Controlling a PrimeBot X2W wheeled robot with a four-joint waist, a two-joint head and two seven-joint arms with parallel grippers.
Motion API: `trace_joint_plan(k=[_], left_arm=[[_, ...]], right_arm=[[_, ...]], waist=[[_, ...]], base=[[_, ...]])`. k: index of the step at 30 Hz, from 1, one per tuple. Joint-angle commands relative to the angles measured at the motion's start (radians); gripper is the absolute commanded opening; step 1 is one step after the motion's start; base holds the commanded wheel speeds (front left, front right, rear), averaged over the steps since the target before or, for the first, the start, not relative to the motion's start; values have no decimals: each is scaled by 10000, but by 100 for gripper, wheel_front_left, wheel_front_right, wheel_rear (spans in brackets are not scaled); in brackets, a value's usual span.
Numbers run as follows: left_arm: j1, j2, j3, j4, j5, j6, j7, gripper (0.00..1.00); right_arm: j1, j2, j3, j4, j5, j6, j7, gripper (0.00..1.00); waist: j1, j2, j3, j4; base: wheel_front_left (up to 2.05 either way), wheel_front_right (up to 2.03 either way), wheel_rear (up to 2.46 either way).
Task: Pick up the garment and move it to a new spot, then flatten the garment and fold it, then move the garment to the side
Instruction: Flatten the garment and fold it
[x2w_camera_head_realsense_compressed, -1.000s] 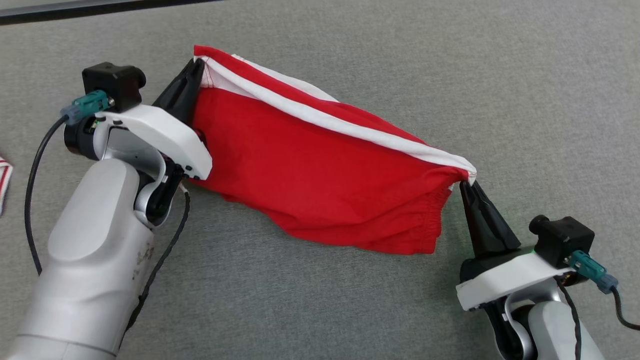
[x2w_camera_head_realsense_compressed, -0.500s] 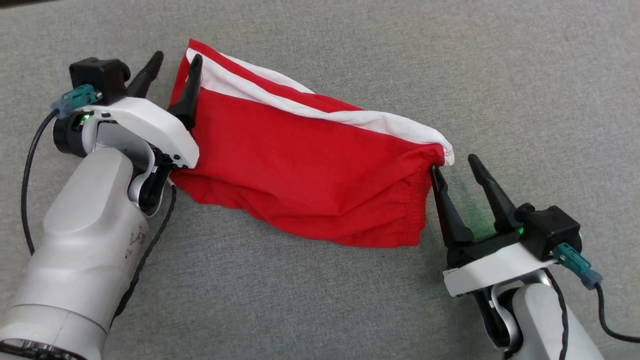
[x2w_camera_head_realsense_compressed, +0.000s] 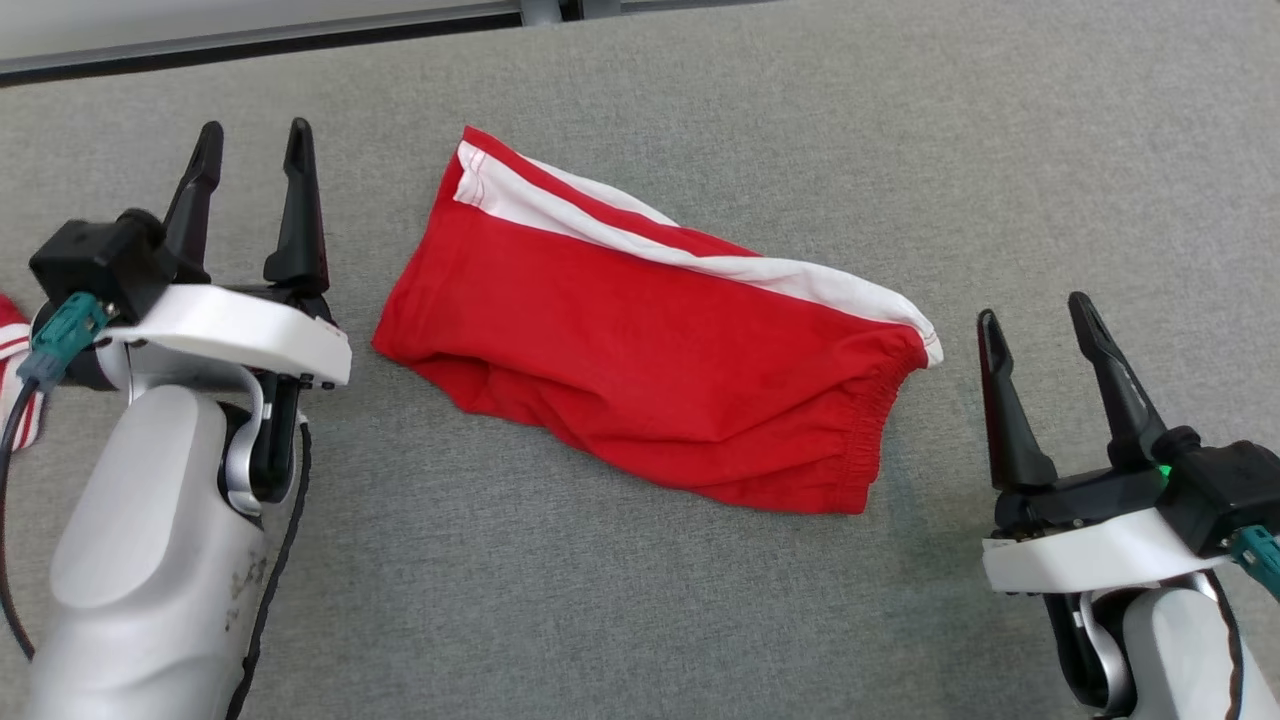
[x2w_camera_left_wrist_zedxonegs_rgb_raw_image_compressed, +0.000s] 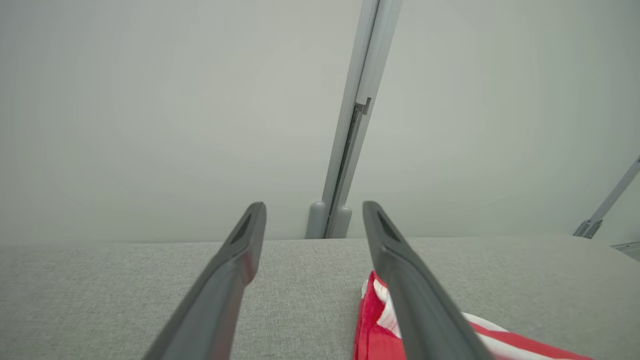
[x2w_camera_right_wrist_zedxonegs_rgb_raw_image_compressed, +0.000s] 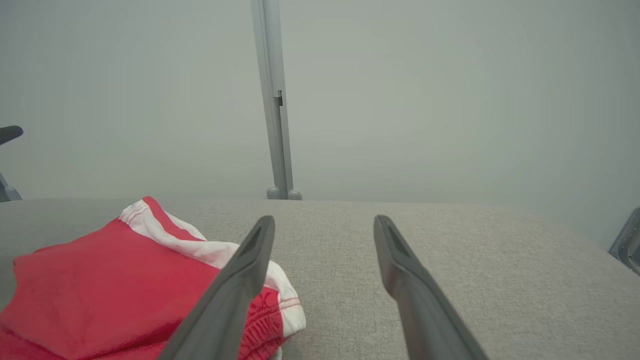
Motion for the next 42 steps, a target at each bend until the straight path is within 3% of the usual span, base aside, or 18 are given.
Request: trace_joint_plan(k=[1,9,21,37,42], left_arm=[[209,-14,176,-300,182,77,-13,100],[2501,-84,1253,-2640,1162,192,-14,100],[5369,-60,1393,-4257,1463,626,46,100],[5500,-63,1169,-4993,1415,844,559,100],[4765,-153,648,-4709,1401,489,1077,100]], right_arm=[[93,-87,-63,-103,-2,-3,55,100],[408,-280,-473,-384,113,-3,432,100],[1380,-323,-544,-524,360,-3,828,100],[1450,-214,-687,-686,552,-3,909,100],[1342,-175,-614,-696,550,-3,959,100]], waist=[[0,0,-206,173],[0,0,-839,623],[0,0,-1691,809],[0,0,-1607,766],[0,0,-1467,738]], base=[[0,0,0],[0,0,0],[0,0,0],[0,0,0],[0,0,0]])
